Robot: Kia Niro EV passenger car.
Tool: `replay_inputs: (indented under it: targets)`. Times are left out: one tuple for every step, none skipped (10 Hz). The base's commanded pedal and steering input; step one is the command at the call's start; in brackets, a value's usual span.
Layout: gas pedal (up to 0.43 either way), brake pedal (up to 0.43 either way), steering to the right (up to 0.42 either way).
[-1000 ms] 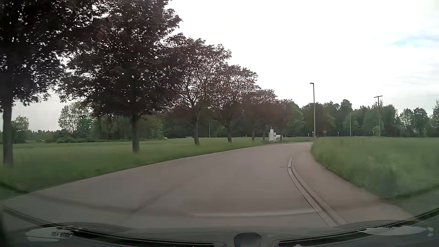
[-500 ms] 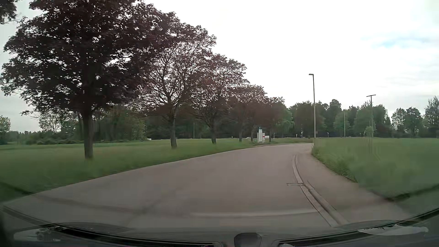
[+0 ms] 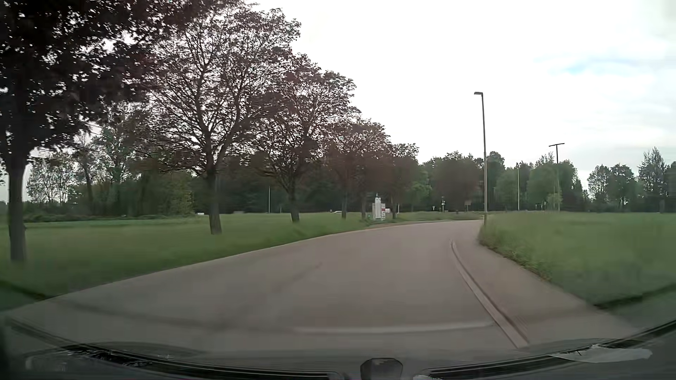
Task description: Follow the waypoints while adhering to traffic rules and regulations
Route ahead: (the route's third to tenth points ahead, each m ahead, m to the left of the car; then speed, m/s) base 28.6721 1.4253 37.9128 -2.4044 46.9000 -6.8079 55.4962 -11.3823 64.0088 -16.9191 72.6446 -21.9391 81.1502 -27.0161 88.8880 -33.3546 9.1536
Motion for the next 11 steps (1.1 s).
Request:
replay_inputs:
  targets:
    - [0.067, 0.000, 0.064]
    - [0.059, 0.000, 0.064]
    - [0.059, 0.000, 0.064]
    - [0.059, 0.000, 0.062]
    - [0.059, 0.000, 0.061]
    - [0.059, 0.000, 0.061]
    - [0.059, 0.000, 0.060]
    - [0.059, 0.000, 0.060]
    - [0.059, 0.000, 0.060]
    - [0.059, 0.000, 0.060]
    - [0.059, 0.000, 0.060]
